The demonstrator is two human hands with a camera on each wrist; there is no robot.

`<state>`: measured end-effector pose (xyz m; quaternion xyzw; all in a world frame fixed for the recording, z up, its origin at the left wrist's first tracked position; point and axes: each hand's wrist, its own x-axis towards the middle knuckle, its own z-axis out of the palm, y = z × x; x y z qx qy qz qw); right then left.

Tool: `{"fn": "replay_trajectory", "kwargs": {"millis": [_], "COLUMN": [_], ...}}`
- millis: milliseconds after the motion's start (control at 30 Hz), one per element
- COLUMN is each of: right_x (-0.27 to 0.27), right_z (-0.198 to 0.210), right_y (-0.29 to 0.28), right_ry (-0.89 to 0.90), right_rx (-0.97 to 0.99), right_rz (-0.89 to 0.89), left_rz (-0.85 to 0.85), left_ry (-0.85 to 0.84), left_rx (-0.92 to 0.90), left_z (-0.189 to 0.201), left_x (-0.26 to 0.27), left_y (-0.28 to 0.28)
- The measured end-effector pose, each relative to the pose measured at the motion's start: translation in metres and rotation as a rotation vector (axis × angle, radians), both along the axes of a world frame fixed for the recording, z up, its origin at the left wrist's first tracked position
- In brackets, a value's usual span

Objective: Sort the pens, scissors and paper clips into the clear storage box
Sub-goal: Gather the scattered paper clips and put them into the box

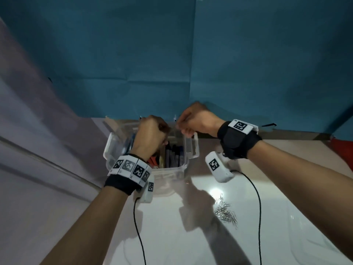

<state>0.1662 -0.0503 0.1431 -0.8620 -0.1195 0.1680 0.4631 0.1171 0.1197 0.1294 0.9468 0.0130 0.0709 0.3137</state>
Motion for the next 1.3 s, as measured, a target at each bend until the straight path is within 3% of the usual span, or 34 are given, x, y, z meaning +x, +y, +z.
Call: {"fn": "replay_trajectory", "kwargs": {"millis": [167,333,400,533,700,867,1033,1167,1300], "right_x": [-0.04,-0.07,-0.078,-0.094,-0.126,-0.161,-0.184,-0.179,-0.191], "right_z": [-0.008,-0.057,-0.089,-0.143,-0.178,-0.194,-0.191,-0.185,-0.189], "right_y": [-0.063,-0.103,-0.108,-0.116,-0.113,-0.119,-0.146,-0.163,-0.167], "right_ry": [0.197,0.383,0.368,0.148,0.047,-0.099,-0.128,-0.113,-0.061], "right_rx": [-0.07,-0.289,-0.387,-0.552,-0.619,-0.605,-0.534,-0.449,-0.479], "right_rz": [0.238,0.374,0.386,0.318,0.274,0.369,0.485,0.273,0.173], "left_rz": [-0.286,-0.429,-0.43,-0.367,-0.274,-0.38,-0.559,-0.444,-0.417], "left_ry": [0.01,0.245,0.335,0.424,0.332,0.199,0.194,0.194,0.255], "left_rx": [-0.067,0.055,0.124,0.347,0.42,0.341,0.292,0.205,0.212], "left_z": [-0.016,-0.073,-0.104,-0.156,-0.2,-0.205,-0.21,-0.199,-0.198], "left_x": [-0.04,-0.079,-0.089,-0.099,-0.114,-0.15,-0.17,-0.155,-0.154], "left_y": [-0.054,-0.09,-0.093,-0.087,-0.085,-0.107,-0.126,-0.123,-0.124]}}
